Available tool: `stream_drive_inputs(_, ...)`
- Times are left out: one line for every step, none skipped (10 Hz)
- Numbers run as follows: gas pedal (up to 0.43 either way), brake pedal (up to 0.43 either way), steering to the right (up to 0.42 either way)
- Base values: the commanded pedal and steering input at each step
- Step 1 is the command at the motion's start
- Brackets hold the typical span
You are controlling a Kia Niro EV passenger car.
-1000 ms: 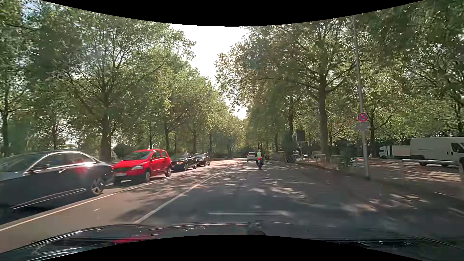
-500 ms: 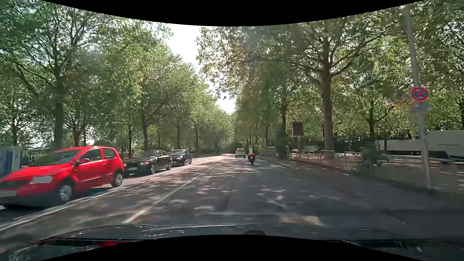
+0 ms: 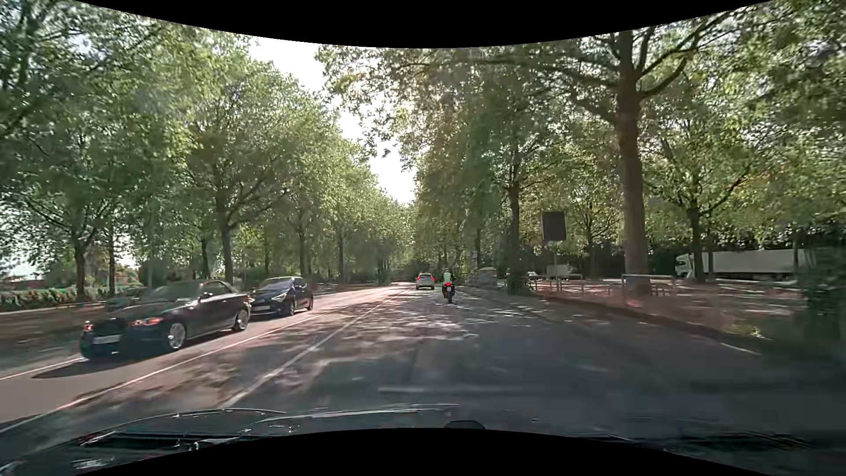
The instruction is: Follow the waypoints while adhering to traffic rules and regulations
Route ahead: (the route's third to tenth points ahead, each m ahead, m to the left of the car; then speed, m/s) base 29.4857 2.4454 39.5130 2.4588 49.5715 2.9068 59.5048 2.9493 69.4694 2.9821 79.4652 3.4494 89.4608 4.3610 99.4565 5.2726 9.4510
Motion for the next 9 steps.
stream_drive_inputs(0.287, 0.0, 0.002)
stream_drive_inputs(0.287, 0.0, 0.001)
stream_drive_inputs(0.287, 0.0, 0.0)
stream_drive_inputs(0.28, 0.0, 0.0)
stream_drive_inputs(0.268, 0.0, 0.0)
stream_drive_inputs(0.268, 0.0, 0.0)
stream_drive_inputs(0.248, 0.0, 0.0)
stream_drive_inputs(0.24, 0.0, 0.0)
stream_drive_inputs(0.197, 0.0, 0.0)
